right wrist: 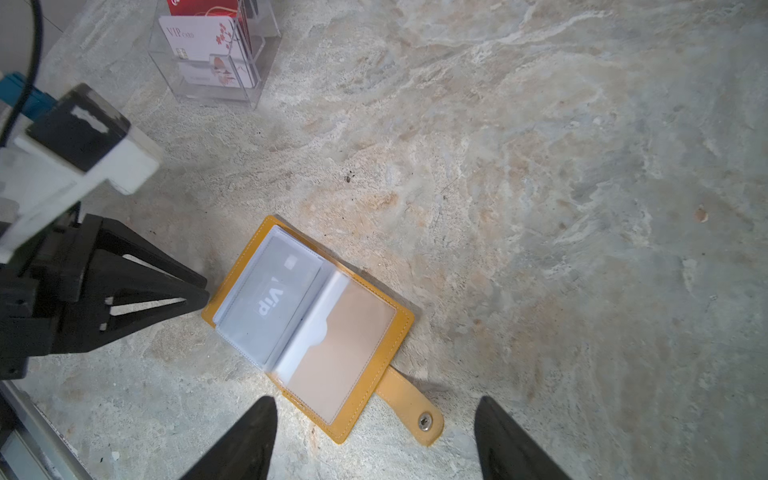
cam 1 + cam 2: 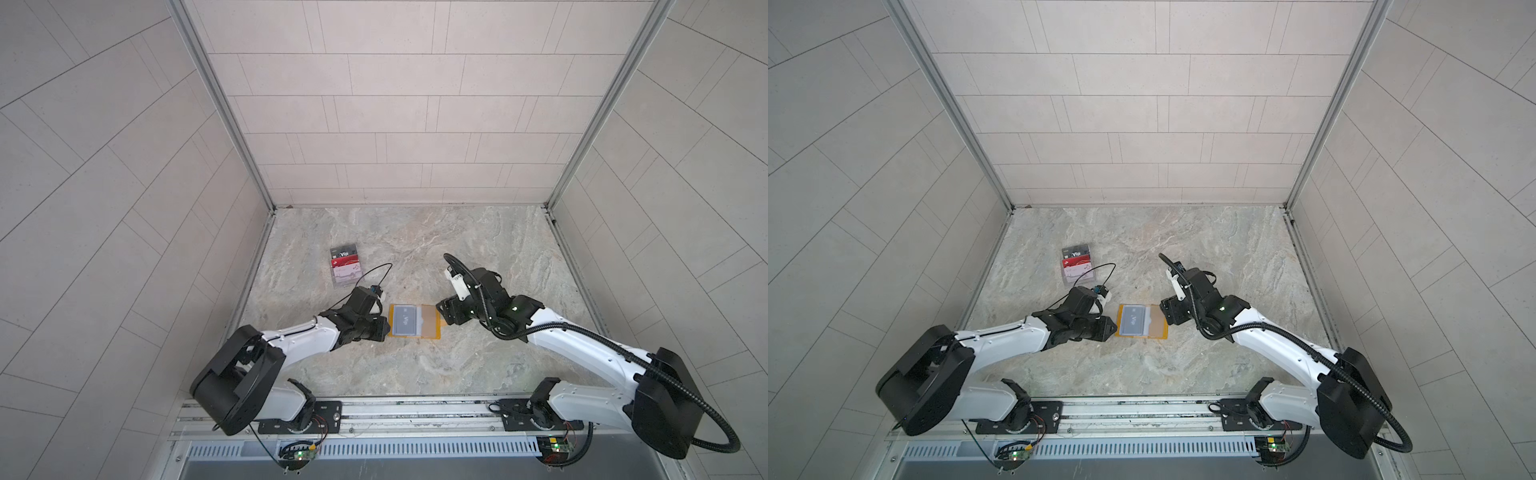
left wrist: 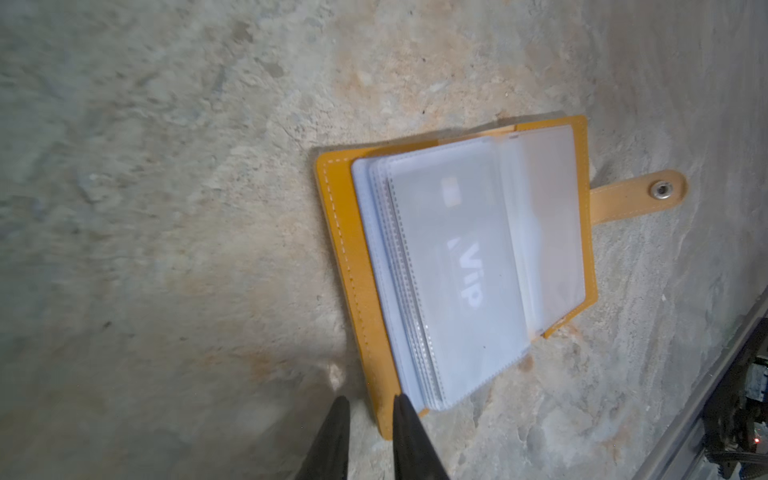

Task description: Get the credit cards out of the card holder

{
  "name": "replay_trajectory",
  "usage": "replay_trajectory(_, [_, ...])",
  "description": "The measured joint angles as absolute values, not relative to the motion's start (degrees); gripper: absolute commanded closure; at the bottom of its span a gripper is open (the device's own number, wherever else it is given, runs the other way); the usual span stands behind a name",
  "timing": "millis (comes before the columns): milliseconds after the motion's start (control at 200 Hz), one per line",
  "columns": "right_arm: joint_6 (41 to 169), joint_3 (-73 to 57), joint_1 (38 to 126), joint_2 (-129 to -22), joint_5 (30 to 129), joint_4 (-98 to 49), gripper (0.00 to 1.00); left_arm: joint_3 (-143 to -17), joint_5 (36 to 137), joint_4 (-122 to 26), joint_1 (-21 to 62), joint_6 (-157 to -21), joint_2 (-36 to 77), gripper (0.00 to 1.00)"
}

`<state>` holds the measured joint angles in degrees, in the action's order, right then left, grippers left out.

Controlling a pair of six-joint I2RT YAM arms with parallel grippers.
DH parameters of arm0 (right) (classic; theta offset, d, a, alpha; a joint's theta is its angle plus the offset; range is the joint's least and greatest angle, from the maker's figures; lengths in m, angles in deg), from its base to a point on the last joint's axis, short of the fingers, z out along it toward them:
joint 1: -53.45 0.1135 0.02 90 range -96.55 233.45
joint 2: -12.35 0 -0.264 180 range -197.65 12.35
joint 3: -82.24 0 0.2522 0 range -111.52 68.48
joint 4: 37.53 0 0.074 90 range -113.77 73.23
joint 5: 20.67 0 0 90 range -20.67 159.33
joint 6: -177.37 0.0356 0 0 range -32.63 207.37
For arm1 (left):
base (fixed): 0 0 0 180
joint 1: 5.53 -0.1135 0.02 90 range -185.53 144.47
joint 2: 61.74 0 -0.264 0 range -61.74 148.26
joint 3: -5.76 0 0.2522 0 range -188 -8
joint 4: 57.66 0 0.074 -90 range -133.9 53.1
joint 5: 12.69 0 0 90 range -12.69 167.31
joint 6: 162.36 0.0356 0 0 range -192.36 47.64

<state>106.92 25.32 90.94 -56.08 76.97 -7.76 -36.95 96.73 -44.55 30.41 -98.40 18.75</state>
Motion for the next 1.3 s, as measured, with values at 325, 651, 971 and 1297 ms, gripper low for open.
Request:
replay_trajectory(325, [106.9, 25.3, 90.9, -56.1, 77.0, -7.7, 0.23, -37.0, 98.0, -51.0, 34.0, -100.0, 22.0, 0.78])
replay_trajectory(651, [106.9, 25.1, 91.0, -57.6, 76.7, -7.6, 0.24, -37.5, 96.4, -49.0, 35.5, -101.1, 21.1, 0.84])
replay_trajectory(971, [107.2, 22.5, 93.3, -63.7, 76.6, -7.8, 0.25, -43.9, 94.4, -46.6, 35.5, -99.6, 20.4, 1.0])
replay_trajectory(1297, [108.1, 19.9, 96.4, -71.6, 77.3, -10.4, 0.26, -46.1, 95.0, -46.4, 35.5, -100.5, 27.3, 1.0])
